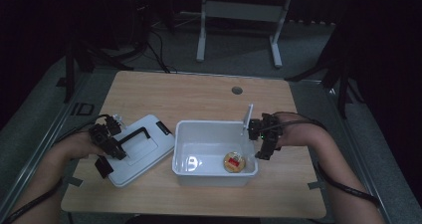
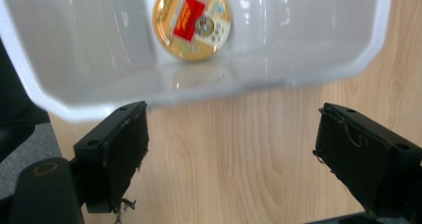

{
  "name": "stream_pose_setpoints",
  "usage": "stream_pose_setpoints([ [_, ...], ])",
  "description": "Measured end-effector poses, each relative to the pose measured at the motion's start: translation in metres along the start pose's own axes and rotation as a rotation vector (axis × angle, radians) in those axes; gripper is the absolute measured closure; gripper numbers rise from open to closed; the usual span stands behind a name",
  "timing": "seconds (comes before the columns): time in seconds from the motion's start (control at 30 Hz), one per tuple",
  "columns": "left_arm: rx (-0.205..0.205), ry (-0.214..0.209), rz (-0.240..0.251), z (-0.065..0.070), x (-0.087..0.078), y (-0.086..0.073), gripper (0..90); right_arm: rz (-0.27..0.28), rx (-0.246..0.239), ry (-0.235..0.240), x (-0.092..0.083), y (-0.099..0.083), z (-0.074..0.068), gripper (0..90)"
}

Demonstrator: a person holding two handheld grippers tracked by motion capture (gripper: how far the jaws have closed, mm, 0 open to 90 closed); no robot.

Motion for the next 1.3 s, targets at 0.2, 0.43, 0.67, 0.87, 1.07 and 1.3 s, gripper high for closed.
stream_pose_setpoints([
  [0.2, 0.015, 0.026, -0.001, 0.000, 0.000, 0.000, 36.6, -0.004, 0.033, 0.023, 0.011, -0.025, -0.003, 13.7],
  [0.43, 0.031, 0.049, -0.059, 0.002, 0.002, 0.004, 53.5, -0.006, 0.080, 0.065, 0.030, -0.049, -0.010, 14.1],
  [0.67, 0.035, 0.070, -0.104, 0.003, 0.006, 0.011, 57.0, -0.030, 0.120, 0.116, 0.056, -0.068, -0.019, 14.4],
  [0.87, 0.041, 0.085, -0.134, 0.003, 0.010, 0.016, 60.5, -0.023, 0.139, 0.144, 0.073, -0.079, -0.027, 14.5],
  [1.07, 0.018, 0.081, -0.188, 0.004, 0.015, 0.019, 65.1, -0.051, 0.162, 0.155, 0.083, -0.088, -0.029, 14.8],
  [1.3, 0.023, 0.097, -0.189, 0.004, 0.019, 0.023, 72.3, -0.052, 0.173, 0.158, 0.087, -0.092, -0.031, 15.1],
])
Point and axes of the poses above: each handheld gripper's, and its own axes: x roughly forward along the jaws, y roughly out of its top, z roughly to its right, the point moved 3 cm from there along x, roughly forward along the jaws, and after that the axes turned 9 degrees about -x, right-handed, at the moved point
